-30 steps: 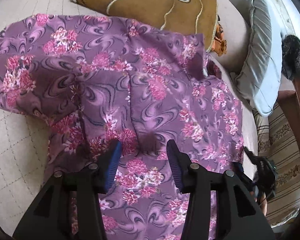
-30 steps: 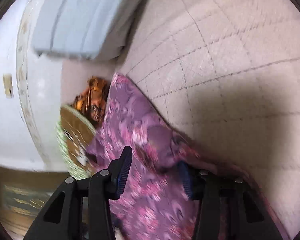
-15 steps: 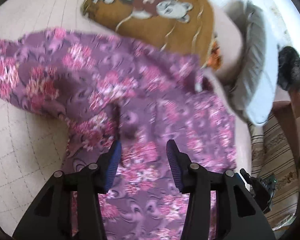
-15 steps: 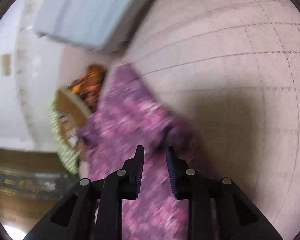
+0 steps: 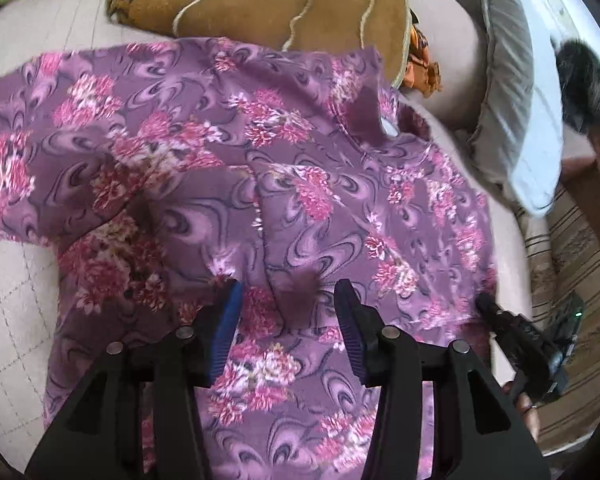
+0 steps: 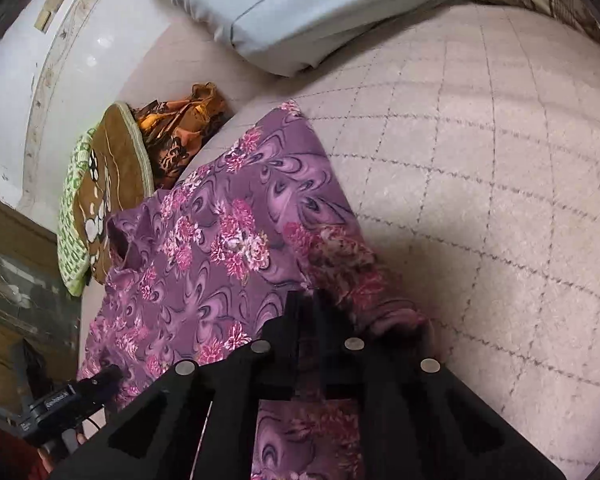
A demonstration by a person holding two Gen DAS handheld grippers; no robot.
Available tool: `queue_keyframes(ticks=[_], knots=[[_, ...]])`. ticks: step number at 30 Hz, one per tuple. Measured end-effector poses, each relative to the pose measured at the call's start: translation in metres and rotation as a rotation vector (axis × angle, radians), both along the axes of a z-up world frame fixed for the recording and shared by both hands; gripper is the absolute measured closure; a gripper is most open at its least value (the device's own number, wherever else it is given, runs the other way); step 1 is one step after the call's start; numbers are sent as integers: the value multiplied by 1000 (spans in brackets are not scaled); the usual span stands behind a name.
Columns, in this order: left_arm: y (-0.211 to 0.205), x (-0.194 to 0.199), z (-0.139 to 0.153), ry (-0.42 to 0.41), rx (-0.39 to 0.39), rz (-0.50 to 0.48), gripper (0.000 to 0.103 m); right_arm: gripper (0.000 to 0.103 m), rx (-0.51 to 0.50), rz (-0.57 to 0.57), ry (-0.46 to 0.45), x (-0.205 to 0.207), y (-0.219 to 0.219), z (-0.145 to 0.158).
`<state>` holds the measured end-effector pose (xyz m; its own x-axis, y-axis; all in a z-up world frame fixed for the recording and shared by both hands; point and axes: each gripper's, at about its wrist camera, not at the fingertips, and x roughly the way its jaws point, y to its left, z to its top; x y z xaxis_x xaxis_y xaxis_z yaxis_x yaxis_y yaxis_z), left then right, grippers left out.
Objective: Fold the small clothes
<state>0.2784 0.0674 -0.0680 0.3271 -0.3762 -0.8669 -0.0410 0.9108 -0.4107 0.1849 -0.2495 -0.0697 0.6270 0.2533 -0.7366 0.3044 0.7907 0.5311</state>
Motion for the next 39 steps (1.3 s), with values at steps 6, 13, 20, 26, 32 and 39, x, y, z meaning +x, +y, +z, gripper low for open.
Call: queue_keyframes(ticks=[6, 13, 20, 26, 32, 39], knots=[[100, -12, 31, -43, -69, 137, 55, 78, -75, 112, -7, 6, 58, 30], [293, -34, 37, -18, -124, 489, 50, 66, -144, 381, -23, 18, 186, 44], [425, -47, 10, -16, -280, 794, 50, 61, -251, 595, -37, 15, 296, 45], [447, -38, -26, 28, -465, 881, 43, 61, -221, 631, 9, 16, 317, 33], [450, -17, -24, -38, -473, 881, 47, 61, -182, 613, 32, 26, 321, 23], [428, -16, -3, -115, -422, 818, 92, 60, -151, 602, 14, 25, 312, 23]])
